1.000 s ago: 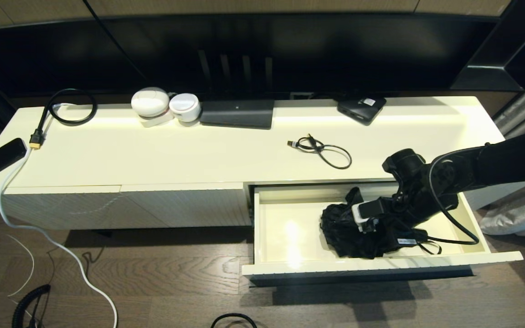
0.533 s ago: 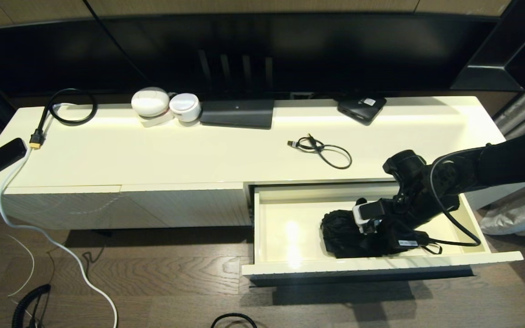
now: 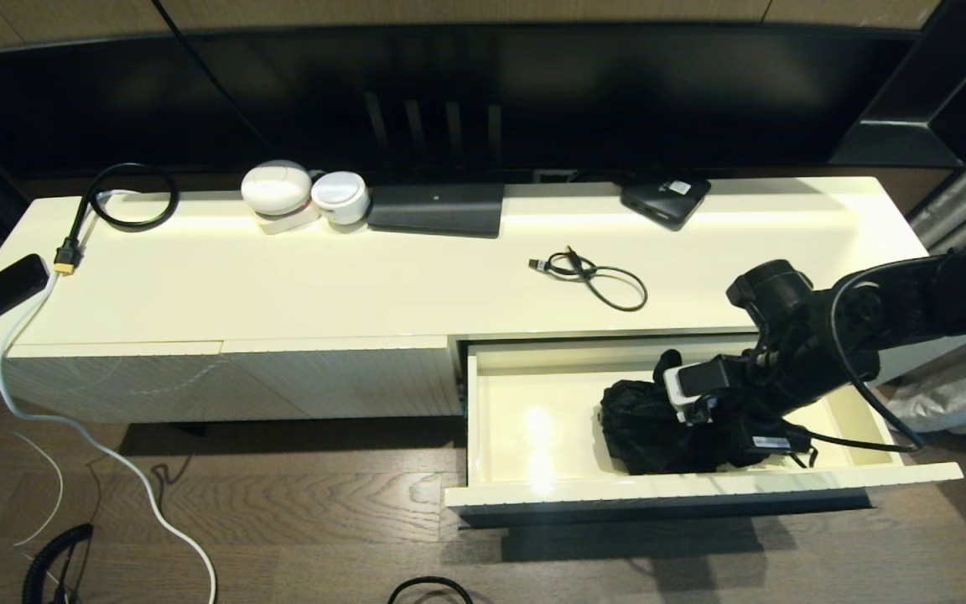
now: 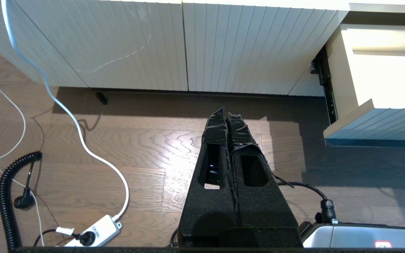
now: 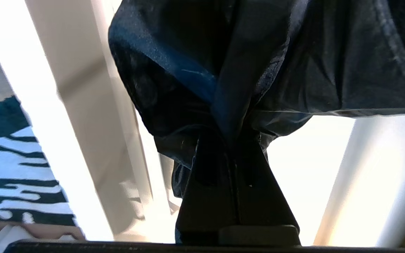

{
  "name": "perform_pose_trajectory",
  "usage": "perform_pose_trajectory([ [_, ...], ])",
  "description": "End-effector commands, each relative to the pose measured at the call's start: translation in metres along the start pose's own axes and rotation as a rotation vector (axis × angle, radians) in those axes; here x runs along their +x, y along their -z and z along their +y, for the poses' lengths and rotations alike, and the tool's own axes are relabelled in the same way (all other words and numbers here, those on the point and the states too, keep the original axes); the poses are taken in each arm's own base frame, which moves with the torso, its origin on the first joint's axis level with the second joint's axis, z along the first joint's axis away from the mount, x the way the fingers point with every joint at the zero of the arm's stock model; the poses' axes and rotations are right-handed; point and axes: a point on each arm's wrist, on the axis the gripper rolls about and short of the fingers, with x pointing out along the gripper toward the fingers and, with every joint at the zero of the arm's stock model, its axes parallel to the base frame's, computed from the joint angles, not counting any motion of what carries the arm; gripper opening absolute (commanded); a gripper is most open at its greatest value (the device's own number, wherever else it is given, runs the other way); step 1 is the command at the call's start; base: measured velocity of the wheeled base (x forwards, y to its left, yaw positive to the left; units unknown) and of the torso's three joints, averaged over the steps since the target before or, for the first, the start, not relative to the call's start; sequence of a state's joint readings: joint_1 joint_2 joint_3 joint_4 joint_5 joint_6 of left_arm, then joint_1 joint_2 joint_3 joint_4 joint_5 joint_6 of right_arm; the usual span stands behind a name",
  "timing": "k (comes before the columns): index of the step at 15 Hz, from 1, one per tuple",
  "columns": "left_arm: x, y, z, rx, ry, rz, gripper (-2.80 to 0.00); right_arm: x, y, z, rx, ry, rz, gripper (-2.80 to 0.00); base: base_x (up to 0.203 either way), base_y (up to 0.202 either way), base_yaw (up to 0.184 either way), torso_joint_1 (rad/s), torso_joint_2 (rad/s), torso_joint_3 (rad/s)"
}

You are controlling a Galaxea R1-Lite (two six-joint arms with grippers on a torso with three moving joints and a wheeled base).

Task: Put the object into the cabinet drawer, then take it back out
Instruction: Take the umbrella out of the drawer and put it on the table

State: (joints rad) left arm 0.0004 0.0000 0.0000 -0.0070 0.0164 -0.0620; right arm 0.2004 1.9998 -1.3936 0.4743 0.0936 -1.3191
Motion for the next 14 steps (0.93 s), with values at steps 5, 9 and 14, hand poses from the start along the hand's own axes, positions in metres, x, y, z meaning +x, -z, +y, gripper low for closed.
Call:
perform_pose_trajectory([
  [5,0.000,0.000,0.000,-0.001,-0.002,-0.001,-2.80,-0.065,0.003,0.008,-0.004,0.135,-0.023,-2.80,0.000,0.000,0.000,0.000,0.00,0.000],
  [9,0.000,0.000,0.000,-0.001,0.000,0.000,-2.80,-0.104,0.006,0.014,-0.008,0.233,-0.031,-2.80,0.000,0.000,0.000,0.000,0.00,0.000],
  [14,0.000,0.000,0.000,-0.001,-0.002,-0.001,-2.80,-0.151,0.011,0.021,-0.009,0.391,0.035,-2.80,0.000,0.000,0.000,0.000,0.00,0.000],
])
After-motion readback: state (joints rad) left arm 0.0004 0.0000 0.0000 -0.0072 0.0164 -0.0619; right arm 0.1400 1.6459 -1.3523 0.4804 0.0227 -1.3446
